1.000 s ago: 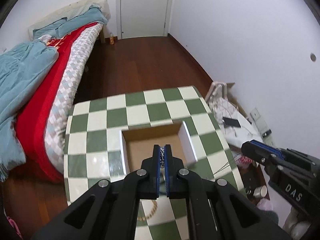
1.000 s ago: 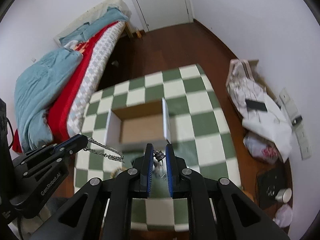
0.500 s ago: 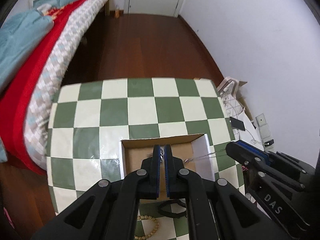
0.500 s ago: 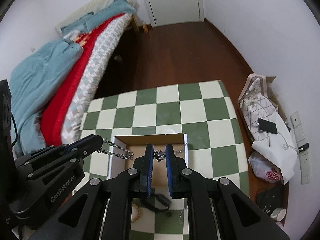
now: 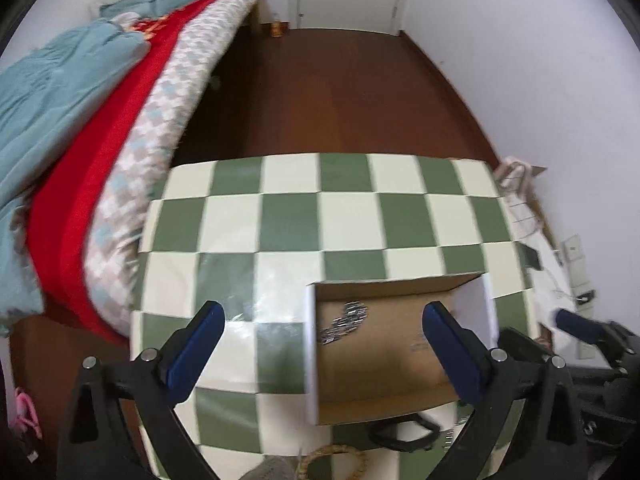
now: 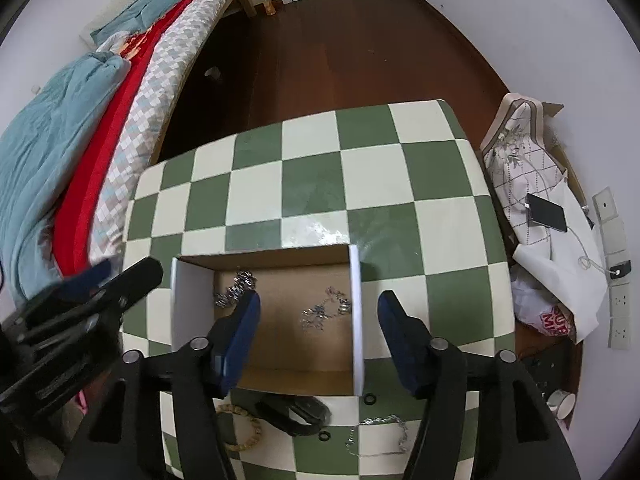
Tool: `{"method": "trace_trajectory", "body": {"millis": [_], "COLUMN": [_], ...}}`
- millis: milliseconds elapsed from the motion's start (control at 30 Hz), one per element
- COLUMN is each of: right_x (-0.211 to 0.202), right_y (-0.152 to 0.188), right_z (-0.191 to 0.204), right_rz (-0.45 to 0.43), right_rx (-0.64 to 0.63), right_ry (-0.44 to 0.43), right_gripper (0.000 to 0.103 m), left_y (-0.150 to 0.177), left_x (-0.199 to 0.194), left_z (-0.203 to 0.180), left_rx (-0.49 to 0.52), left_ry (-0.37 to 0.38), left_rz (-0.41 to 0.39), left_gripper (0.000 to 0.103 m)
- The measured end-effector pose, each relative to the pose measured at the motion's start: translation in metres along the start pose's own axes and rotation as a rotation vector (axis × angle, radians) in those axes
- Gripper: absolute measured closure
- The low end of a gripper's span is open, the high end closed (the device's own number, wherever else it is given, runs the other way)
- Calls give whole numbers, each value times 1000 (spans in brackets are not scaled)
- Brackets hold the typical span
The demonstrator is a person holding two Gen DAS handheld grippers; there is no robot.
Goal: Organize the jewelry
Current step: 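Carry the curb chain into the white box with the left gripper while the right gripper carries the necklace, then open both grippers and lift them out of the box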
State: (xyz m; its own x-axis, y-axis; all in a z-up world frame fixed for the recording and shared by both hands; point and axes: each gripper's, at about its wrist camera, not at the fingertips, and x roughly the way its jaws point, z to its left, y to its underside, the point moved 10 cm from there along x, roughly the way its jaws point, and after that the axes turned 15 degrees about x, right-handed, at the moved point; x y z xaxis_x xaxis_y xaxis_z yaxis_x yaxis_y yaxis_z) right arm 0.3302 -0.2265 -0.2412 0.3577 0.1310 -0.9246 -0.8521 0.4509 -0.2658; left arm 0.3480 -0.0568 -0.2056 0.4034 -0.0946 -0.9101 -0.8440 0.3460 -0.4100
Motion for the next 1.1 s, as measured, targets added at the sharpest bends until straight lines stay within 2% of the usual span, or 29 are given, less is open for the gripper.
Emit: {"method": "trace_trajectory", "body": {"millis": [100, 233, 300, 600, 767, 1100], "right_x": [1, 8, 11, -10, -41, -114], "right_y": [9, 30, 39, 66, 78, 106], "right_z": [-8, -18, -22, -18, -13, -11], "right_rz": [-21, -37, -37, -126, -202, -345], "right_rx": [-36, -81, -88, -115, -118, -128], "right_ry": [64, 140, 151, 183, 174, 154], "right_gripper": [6, 4, 0, 0, 0, 0], "left_y": [14, 31, 36, 61, 74, 93], "left_x": [-2, -7, -12, -60, -94, -152], "left_z": [10, 16, 16, 16, 13, 10], "left_rx": [-5, -12, -10, 2, 20, 13], "left_ry": [-53, -85, -99, -163, -215, -235], "left_rz": [-11, -27, -40, -129, -194, -297], "left_gripper": [1, 1, 1, 1, 1, 1]}}
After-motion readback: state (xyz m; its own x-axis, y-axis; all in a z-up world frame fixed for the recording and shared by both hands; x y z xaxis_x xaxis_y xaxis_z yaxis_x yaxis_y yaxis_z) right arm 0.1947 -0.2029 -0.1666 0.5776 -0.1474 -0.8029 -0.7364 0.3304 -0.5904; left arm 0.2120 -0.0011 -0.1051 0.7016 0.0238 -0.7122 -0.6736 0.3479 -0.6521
